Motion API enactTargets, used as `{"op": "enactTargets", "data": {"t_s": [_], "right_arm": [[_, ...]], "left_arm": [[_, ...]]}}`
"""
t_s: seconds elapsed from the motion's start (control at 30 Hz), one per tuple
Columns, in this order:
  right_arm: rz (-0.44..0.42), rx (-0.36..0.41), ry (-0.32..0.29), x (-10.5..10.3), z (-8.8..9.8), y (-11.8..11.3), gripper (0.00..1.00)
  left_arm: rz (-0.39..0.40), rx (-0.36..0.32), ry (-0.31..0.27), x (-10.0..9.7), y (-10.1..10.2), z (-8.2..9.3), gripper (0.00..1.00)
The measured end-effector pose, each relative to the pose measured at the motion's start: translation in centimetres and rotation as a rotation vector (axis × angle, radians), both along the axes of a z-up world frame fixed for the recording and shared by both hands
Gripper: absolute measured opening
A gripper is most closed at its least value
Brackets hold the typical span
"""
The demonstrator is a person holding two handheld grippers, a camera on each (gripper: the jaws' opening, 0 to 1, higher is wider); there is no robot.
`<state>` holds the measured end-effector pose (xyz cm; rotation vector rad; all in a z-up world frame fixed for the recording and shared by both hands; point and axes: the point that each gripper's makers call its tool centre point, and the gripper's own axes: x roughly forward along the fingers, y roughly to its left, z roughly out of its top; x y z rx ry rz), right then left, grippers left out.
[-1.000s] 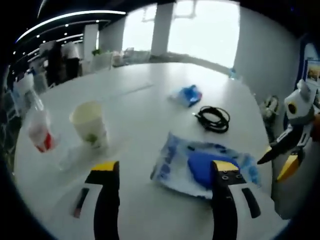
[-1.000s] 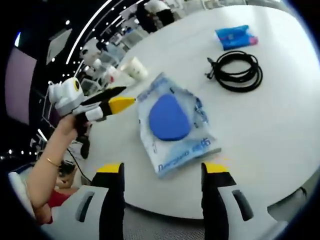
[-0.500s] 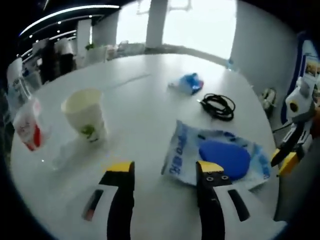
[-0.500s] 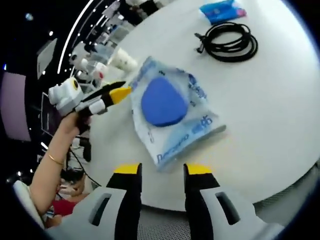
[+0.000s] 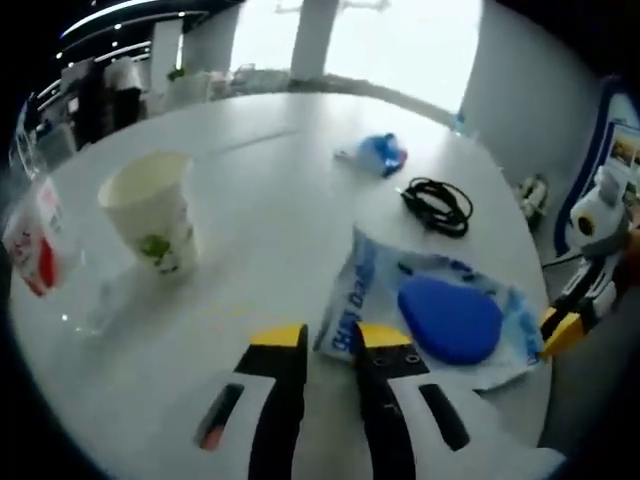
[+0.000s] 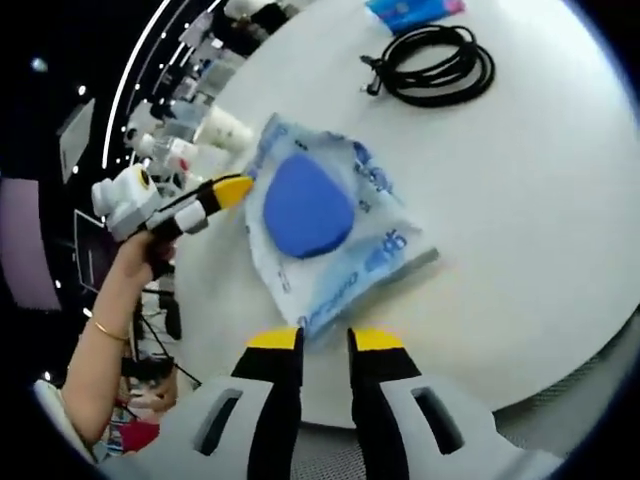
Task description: Arrange the tabletop items into an orderly group along one side of the table until the central work area is clear of visible clutter.
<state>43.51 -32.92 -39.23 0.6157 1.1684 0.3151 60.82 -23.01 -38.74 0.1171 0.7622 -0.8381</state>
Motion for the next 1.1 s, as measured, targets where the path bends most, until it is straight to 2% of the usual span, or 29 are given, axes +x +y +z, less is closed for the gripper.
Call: {"op": "enactTargets", "data": {"t_s": [0.33,0.4,0.57,0.7,0.83,1.03,1.1], "right_arm": [[0.009,0.005,-0.008,0.2,-0.2,0.0,0.12],[-0.002,0.04,-0.004,0.3,0.0,0.3,0.08],[-0.001,0.06,-0.001,0.3,0.2,0.4,0.05],[0.041,0.061,-0.025,0.2,0.7,0.8,0.03],[0.059,0.06,-0.03,-0.1,0.8,0.8,0.02],[0.115,0.015,-0.088,0.2,1.4,0.7,0.01],[0.135,0.019,-0.088,0.0,1.9,0.8,0.01]], "left_arm": [[0.007,0.044,-0.005,-0.1,-0.1,-0.4,0.13],[0.02,0.065,-0.007,0.0,0.0,-0.6,0.1],[0.03,0.086,-0.016,0.1,0.0,-0.5,0.03],[0.006,0.127,-0.05,-0.1,-0.1,-0.3,0.01],[0.028,0.125,-0.016,-0.4,0.3,-0.1,0.01],[0.039,0.143,-0.027,-1.3,1.5,0.7,0.0],[0.039,0.138,-0.026,-1.7,1.7,1.0,0.0]]}}
